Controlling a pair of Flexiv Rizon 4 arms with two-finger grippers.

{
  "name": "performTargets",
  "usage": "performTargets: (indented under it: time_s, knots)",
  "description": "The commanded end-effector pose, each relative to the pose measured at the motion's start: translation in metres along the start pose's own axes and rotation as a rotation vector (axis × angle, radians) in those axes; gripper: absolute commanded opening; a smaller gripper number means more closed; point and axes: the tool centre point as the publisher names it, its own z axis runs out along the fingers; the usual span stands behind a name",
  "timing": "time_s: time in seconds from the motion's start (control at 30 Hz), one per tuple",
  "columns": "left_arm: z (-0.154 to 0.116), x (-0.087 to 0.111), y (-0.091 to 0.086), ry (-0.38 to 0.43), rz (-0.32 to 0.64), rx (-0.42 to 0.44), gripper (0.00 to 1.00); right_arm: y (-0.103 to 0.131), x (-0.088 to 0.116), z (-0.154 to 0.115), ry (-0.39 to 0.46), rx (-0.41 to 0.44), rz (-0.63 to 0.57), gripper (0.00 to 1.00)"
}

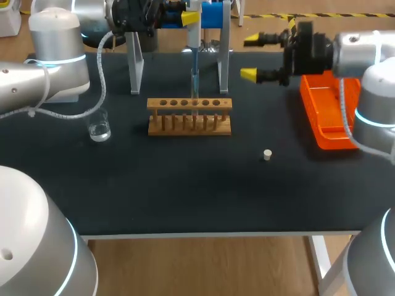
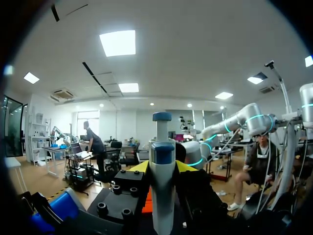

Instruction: Invert the test tube, pick up the pipette, mount the tip to pipette, aspirate from beaker and dispense into the tube, eject the tip, return the pipette, and cap with the stopper.

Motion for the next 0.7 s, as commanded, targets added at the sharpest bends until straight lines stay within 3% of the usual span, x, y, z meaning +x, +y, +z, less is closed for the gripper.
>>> performTargets:
  time_s: [0.03, 0.33, 0.7]
  knots:
    - [0.000, -0.001, 0.000, 0.004, 0.000, -0.001, 0.00, -0.033, -0.014, 0.032, 0.028, 0.004, 0.014, 1.00]
    - [0.000, -0.001, 0.000, 0.004, 0.000, -0.001, 0.00, -0.073, -0.024, 0.069, 0.066, 0.067, 0.023, 1.00]
    - [0.000, -0.001, 0.000, 0.004, 0.000, -0.001, 0.00, -0.084, -0.027, 0.103, 0.100, 0.074, 0.061, 1.00]
